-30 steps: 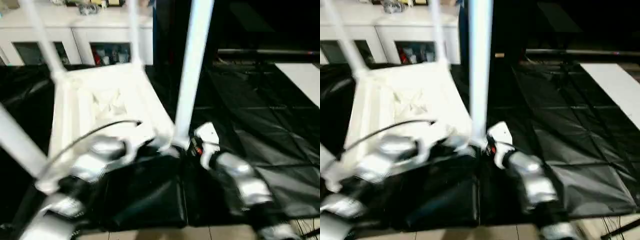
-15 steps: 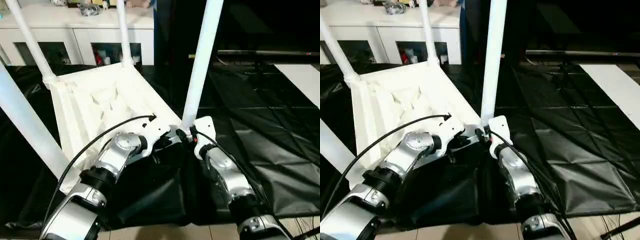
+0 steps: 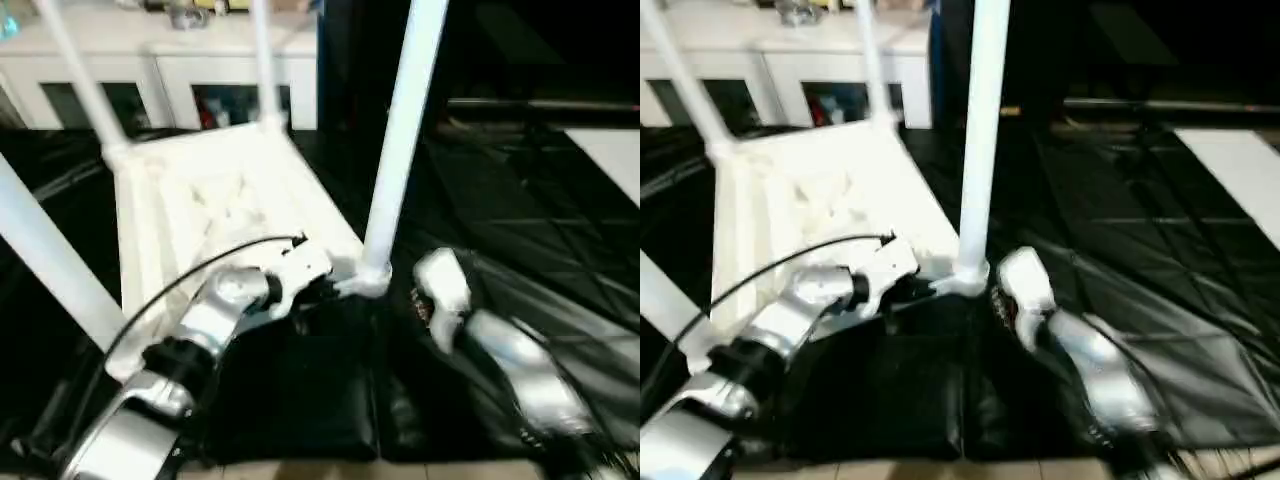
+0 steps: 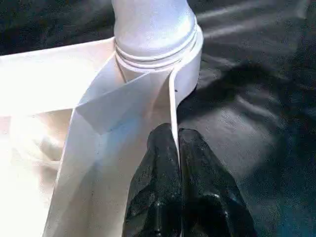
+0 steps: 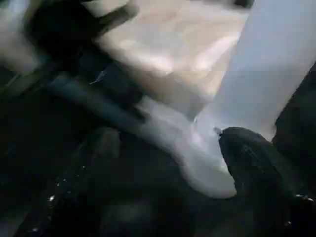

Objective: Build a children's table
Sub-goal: Rotate leg to tighten

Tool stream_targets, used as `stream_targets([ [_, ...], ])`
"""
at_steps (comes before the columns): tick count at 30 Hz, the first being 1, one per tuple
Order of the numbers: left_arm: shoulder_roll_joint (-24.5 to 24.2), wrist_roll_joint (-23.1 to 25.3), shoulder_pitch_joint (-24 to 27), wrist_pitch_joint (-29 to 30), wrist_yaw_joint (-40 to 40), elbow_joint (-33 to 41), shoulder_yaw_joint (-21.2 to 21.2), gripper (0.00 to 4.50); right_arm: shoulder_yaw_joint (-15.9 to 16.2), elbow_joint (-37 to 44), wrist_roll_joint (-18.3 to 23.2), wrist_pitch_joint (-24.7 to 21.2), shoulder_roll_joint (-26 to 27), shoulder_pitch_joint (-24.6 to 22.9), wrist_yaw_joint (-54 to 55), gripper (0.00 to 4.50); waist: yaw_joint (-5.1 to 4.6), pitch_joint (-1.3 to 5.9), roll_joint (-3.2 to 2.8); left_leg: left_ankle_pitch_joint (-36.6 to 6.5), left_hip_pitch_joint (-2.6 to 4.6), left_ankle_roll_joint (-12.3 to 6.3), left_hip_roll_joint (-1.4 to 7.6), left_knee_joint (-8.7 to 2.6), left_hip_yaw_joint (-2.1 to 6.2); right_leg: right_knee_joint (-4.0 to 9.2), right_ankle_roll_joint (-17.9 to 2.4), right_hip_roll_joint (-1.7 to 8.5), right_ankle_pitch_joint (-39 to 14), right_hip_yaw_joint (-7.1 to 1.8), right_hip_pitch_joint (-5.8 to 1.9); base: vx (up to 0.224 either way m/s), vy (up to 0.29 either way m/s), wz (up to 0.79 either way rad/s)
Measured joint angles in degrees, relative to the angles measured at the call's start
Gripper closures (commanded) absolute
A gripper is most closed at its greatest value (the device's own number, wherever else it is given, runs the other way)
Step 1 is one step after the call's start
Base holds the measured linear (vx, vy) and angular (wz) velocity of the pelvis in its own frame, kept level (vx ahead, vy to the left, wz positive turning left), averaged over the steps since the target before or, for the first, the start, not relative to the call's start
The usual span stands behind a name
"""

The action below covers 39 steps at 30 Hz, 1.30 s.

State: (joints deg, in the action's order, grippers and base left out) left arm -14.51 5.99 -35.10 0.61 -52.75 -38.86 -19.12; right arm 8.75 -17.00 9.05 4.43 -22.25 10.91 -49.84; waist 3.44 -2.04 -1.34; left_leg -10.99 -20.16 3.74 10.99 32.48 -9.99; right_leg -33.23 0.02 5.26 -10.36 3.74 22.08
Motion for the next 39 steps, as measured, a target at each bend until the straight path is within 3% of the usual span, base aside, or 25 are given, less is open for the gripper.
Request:
stream_targets([
  [3, -3.8, -1.8, 2.7, -3.6, -7.1, 3.0, -0.5, 4.5, -1.6, 1.5, 1.9, -1.7, -6.5, -2.3, -6.4, 1.0, 0.04, 0.12, -0.27, 0.0, -0.15, -0.01, 0.0, 0.0, -0.05, 0.0, 0.0, 0.0, 0.0, -0.07, -0.06, 0.019, 0.002, 0.01],
  [8, -6.8, -4.4, 5.4, -5.5, -14.5, 7.2, -1.2, 4.5, -3.1, 1.9, 2.7, -1.8, -7.0, -2.2, -7.6, 1.0, 0.24, 0.19, -0.44, 0.0, -0.18, -0.02, 0.04, 0.09, -0.05, 0.01, 0.1, 0.02, -0.3, -0.02, -0.02, 0.0, 0.0, 0.0],
  [12, -7.9, -5.3, 5.9, -4.8, -19.5, 9.4, -2.5, 4.5, -3.0, 2.8, 3.6, -2.0, -7.0, -2.2, -8.0, 1.0, 1.49, 0.16, -0.46, 0.0, -0.34, -0.24, 0.03, 0.29, -0.26, 0.07, 0.1, 0.13, -0.4, -0.08, 0.01, 0.0, 0.0, 0.0],
  [20, -10.0, -6.3, 6.9, -5.5, -22.5, 11.0, -2.6, 4.5, -2.7, 3.4, 4.0, -2.9, -7.1, -2.4, -8.2, 1.0, 1.56, 0.12, -0.5, -0.1, -0.27, -0.07, 0.07, 0.32, -0.29, -0.04, 0.1, 0.13, -0.4, -0.08, 0.0, 0.0, 0.0, 0.0],
  [21, -10.0, -6.2, 6.9, -6.3, -22.3, 10.8, -2.6, 4.23, -2.7, 3.4, 3.9, -2.9, -7.1, -2.4, -8.2, 0.92, 1.56, 0.12, -0.51, -0.1, -0.27, -0.07, 0.07, 0.32, -0.29, -0.04, 0.1, 0.12, -0.4, -0.08, 0.0, 0.0, 0.0, 0.0],
  [26, -9.8, -6.3, 6.9, -7.2, -22.1, 10.1, -2.5, 3.93, -2.7, 3.4, 4.0, -3.1, -6.9, -2.4, -8.1, 0.89, 1.48, 0.12, -0.52, -0.1, -0.29, -0.07, 0.07, 0.39, -0.3, -0.08, 0.1, 0.12, -0.4, -0.1, -0.01, 0.0, 0.0, 0.0],
  [33, -12.3, -11.2, 10.2, -4.1, -23.2, 18.5, 1.0, 3.1, -2.9, 6.2, 4.8, -4.3, -7.1, -4.5, -7.8, 0.89, 1.2, 0.03, -0.6, -0.1, -0.27, -0.07, 0.19, 0.4, -0.33, -0.2, 0.1, 0.05, -0.4, -0.08, 0.04, 0.0, 0.0, 0.0],
  [39, -14.4, -18.6, 15.6, 4.5, -21.1, 32.6, 6.4, 3.06, -4.4, 12.8, 7.3, -6.8, -7.4, -7.6, -6.9, 0.89, 0.7, -0.03, -0.58, 0.0, -0.26, -0.06, 0.21, 0.45, -0.35, -0.33, 0.1, 0.04, -0.4, -0.11, 0.09, 0.0, 0.0, 0.0],
])
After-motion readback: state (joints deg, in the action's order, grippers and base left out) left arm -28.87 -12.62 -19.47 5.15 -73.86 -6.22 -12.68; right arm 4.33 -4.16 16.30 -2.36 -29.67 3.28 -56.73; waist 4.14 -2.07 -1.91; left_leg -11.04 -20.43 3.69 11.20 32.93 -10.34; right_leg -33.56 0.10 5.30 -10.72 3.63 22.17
